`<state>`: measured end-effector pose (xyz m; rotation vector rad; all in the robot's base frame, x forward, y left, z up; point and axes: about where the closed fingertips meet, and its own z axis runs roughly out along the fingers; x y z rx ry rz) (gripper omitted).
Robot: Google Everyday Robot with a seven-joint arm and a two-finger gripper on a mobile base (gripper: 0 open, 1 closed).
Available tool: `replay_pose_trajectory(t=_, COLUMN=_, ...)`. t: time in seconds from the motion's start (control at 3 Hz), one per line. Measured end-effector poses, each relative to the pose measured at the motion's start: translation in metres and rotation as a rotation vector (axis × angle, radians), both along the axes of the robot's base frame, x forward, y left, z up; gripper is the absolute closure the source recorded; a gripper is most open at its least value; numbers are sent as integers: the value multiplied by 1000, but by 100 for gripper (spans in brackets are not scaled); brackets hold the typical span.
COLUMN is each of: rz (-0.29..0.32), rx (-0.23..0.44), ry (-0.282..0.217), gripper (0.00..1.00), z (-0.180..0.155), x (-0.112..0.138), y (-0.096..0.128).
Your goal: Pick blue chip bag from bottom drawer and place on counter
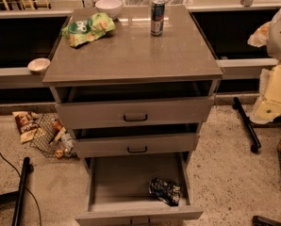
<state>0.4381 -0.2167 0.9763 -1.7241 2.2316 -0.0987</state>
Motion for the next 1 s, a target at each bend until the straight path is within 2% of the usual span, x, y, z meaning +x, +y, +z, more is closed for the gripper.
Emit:
replay_pose_trajectory(t=0.33, rz=-4, rx=3, ry=-5, gripper=0, z=1, x=0, y=0)
replay_pose_trajectory(t=0.67, rz=12, rx=80, ry=59, gripper=0, z=-60, x=1, y=4)
replay_pose_trajectory(t=1.0, rz=75, rx=197, ry=114, gripper=0, z=-133, x=5, y=27)
